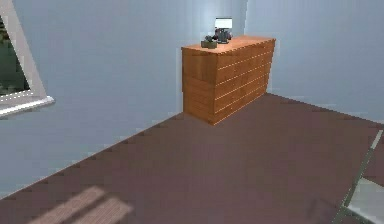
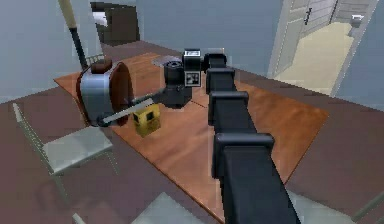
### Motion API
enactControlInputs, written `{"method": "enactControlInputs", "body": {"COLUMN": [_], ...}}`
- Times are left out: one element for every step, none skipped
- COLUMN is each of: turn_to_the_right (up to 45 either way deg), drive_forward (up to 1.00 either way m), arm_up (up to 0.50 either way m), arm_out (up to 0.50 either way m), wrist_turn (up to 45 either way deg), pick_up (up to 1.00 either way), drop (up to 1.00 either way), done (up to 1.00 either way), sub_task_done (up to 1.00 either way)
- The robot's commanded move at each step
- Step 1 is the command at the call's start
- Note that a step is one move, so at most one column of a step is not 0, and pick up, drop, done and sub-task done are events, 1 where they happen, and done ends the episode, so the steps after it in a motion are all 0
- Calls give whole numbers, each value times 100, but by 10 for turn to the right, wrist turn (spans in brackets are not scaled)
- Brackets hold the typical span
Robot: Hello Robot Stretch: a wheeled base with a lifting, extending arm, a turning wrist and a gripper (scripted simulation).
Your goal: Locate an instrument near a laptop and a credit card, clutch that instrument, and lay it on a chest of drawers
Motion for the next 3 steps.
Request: {"method": "enactControlInputs", "body": {"turn_to_the_right": [0, 0, 0], "drive_forward": [0, 0, 0], "arm_up": [0, 0, 0], "arm_out": [0, 0, -28], "wrist_turn": [-450, -210, 0], "pick_up": [0, 0, 0], "drop": [0, 0, 0], "done": [0, 0, 0], "sub_task_done": [0, 0, 0]}}
